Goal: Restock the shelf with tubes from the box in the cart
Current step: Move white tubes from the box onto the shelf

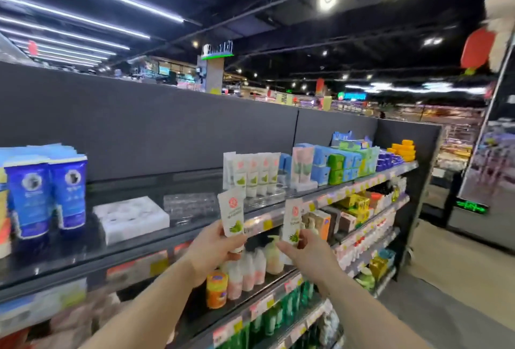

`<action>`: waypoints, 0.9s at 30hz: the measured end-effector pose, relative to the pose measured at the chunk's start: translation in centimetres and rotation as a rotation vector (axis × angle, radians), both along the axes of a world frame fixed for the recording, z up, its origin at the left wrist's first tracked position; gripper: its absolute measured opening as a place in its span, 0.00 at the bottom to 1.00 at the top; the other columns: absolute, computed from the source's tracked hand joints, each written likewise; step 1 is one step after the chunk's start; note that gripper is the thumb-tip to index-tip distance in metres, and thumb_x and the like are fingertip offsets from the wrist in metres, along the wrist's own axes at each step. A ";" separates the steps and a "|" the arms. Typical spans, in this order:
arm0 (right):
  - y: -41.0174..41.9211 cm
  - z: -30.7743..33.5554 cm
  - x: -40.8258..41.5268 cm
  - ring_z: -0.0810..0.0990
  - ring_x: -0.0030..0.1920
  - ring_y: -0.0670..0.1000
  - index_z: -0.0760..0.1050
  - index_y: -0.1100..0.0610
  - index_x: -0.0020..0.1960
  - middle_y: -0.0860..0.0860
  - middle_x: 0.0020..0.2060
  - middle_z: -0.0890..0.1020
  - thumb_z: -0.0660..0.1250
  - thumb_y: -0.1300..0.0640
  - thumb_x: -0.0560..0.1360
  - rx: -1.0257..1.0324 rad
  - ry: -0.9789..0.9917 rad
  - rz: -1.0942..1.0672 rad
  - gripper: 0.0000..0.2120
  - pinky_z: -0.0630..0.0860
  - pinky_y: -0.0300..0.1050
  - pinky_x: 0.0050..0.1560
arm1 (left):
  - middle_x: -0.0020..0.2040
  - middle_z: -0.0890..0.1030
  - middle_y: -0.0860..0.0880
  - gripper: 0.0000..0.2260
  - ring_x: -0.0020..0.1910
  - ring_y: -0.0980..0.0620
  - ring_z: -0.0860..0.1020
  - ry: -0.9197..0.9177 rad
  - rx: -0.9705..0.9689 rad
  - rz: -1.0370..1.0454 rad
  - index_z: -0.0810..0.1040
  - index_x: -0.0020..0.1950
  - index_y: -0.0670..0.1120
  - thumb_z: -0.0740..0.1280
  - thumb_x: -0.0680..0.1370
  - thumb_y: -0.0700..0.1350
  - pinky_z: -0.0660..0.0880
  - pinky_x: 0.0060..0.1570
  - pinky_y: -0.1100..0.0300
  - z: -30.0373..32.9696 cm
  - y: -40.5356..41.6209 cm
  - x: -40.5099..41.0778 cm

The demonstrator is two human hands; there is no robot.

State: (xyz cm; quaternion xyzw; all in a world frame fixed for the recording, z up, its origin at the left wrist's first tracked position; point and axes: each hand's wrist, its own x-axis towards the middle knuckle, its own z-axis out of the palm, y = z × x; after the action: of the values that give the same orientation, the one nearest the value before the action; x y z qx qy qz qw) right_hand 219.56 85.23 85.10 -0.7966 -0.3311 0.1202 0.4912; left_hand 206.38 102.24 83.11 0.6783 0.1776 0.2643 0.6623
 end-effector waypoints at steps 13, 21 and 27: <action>11.1 4.3 19.5 0.81 0.41 0.49 0.72 0.54 0.54 0.49 0.44 0.82 0.74 0.52 0.71 -0.041 -0.147 -0.031 0.16 0.80 0.50 0.44 | 0.51 0.83 0.62 0.09 0.52 0.60 0.80 0.099 0.435 0.198 0.80 0.51 0.57 0.73 0.73 0.48 0.76 0.53 0.59 3.4 7.3 15.2; 17.3 5.0 27.2 0.76 0.42 0.48 0.69 0.55 0.48 0.44 0.39 0.77 0.75 0.48 0.70 0.046 -0.319 0.126 0.18 0.69 0.42 0.37 | 0.48 0.81 0.66 0.07 0.48 0.65 0.78 0.263 0.559 0.403 0.78 0.49 0.59 0.73 0.73 0.51 0.72 0.42 0.70 3.2 7.0 18.2; 19.1 3.2 29.7 0.74 0.41 0.44 0.69 0.54 0.55 0.45 0.42 0.75 0.71 0.46 0.74 0.013 -0.387 0.273 0.17 0.64 0.30 0.34 | 0.51 0.78 0.73 0.10 0.52 0.71 0.77 0.321 0.569 0.445 0.79 0.53 0.62 0.73 0.73 0.50 0.72 0.46 0.71 3.2 6.5 18.4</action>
State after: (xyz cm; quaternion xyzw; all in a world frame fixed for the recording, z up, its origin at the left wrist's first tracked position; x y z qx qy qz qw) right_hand 249.30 104.29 88.35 -0.7493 -0.5246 0.0283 0.4031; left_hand 224.76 108.78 86.30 0.8125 0.3412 0.3304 0.3380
